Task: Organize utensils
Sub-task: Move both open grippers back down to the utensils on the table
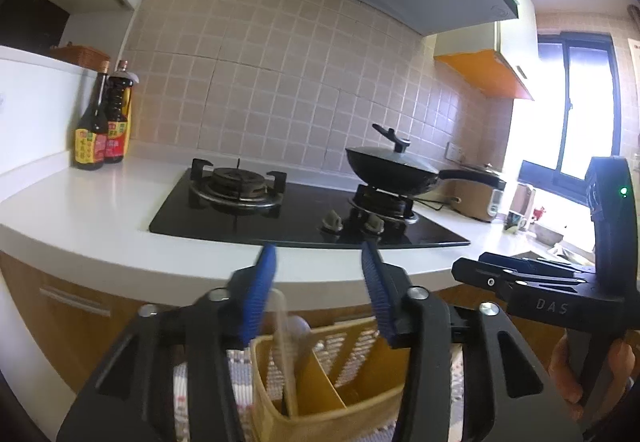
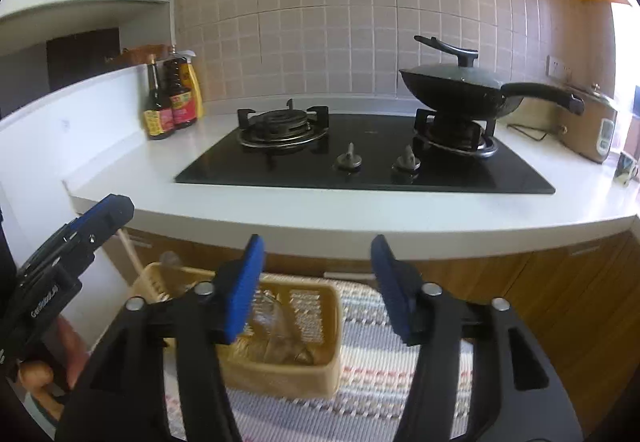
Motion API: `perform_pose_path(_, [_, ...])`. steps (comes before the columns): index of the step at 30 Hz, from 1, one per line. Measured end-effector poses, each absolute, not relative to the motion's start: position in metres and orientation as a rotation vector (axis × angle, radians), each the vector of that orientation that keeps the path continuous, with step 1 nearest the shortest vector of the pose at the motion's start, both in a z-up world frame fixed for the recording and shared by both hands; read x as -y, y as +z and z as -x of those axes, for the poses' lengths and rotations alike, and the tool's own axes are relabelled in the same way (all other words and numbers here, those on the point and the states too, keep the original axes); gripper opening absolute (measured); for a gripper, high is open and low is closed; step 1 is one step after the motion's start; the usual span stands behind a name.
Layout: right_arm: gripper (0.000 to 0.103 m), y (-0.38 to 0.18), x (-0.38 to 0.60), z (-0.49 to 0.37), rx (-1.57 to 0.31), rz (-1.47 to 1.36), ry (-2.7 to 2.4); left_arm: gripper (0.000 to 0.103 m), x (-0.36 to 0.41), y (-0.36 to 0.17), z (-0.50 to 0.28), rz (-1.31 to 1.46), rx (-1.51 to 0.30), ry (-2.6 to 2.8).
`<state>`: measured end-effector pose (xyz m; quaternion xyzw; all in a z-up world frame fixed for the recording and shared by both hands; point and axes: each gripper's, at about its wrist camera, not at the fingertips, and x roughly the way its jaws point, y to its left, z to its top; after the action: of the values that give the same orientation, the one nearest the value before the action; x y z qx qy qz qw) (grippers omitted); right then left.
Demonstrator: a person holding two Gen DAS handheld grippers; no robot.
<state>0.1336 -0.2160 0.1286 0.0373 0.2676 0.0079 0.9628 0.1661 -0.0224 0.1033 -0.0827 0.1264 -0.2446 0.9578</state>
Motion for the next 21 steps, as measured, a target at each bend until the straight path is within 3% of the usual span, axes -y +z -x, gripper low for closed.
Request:
perform_pose_path(13, [0.053, 0.124, 0.213, -0.081, -0.743, -0.121, 0.064, 0.051, 0.006, 0.142, -0.095, 0.180, -0.353, -0.569])
perform_pose_path(21, [0.053, 0.065, 0.198, -0.072, -0.971, -0.052, 0.053, 0.051, 0.003, 0.107, -0.077, 0.113, -0.599, -0.562])
